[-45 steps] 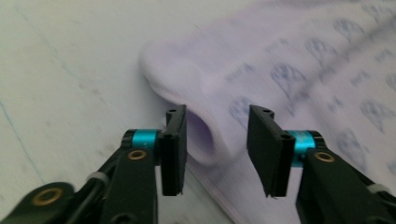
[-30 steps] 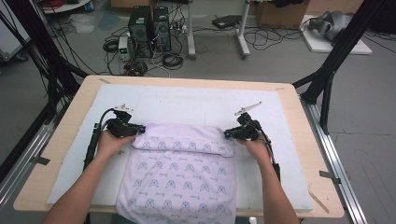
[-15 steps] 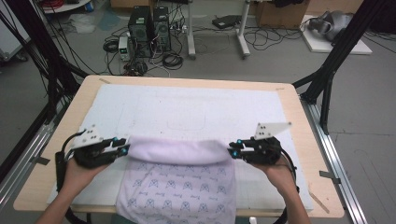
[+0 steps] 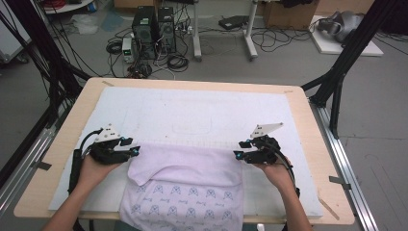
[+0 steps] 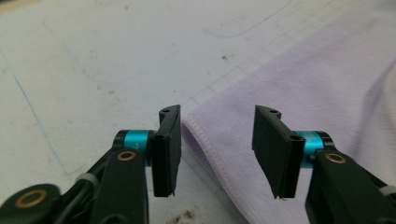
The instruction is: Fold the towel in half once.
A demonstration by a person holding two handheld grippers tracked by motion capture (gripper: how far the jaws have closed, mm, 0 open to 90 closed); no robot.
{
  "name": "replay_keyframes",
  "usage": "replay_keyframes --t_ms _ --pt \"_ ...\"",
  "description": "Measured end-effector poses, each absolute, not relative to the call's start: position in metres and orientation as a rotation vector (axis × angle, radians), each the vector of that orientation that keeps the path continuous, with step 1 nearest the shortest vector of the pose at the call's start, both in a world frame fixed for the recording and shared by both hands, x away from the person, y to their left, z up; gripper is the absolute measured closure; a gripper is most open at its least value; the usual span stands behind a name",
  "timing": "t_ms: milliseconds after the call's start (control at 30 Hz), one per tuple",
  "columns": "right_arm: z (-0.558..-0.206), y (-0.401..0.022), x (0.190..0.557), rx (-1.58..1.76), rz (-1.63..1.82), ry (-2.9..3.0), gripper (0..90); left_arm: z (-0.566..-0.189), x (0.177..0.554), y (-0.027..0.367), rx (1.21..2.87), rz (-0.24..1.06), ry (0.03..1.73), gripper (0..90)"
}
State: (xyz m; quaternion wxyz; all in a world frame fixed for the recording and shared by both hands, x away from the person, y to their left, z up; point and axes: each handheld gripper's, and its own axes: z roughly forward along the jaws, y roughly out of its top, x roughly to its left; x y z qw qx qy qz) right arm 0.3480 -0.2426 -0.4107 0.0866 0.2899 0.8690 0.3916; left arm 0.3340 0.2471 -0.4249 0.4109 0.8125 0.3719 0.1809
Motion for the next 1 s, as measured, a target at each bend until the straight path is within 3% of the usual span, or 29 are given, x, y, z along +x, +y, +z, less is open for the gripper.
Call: replay_keyframes --t_ms 100,200,233,267,300,333,367,633,1000 --pt "-0.422 -0.240 0.357 0.903 1.133 2.624 42.7 -0.438 0.347 0.246 2.064 0.407 1.001 44.6" --pt "-0.432 -0.236 0.363 0.912 1.087 2.667 45.7 -0.446 0.353 0.247 2.075 0.378 1.027 43.0" --pt "-0.434 -0.234 0.364 0.910 1.080 2.691 51.4 -0.445 0.353 0.247 2.070 0.375 1.023 47.1" --pt "-0.437 -0.233 0.364 0.890 1.072 2.709 55.2 -0.445 0.353 0.248 2.067 0.316 0.985 61.0" --pt "-0.437 -0.232 0.363 0.872 1.077 2.702 73.0 -0.444 0.352 0.245 2.087 0.335 0.970 74.0" --pt "-0.438 -0.234 0.364 0.849 1.168 2.763 82.8 -0.443 0.351 0.243 2.092 0.349 0.956 78.1" --pt "-0.438 -0.232 0.363 0.828 1.175 2.773 84.4 -0.441 0.351 0.241 2.110 0.364 0.953 83.6" --pt "-0.412 -0.237 0.392 0.861 1.148 2.602 86.0 -0.415 0.394 0.225 2.032 0.484 1.002 86.8" --pt "-0.307 -0.253 0.459 0.876 1.110 2.394 86.0 -0.316 0.455 0.220 1.881 0.651 1.011 86.6"
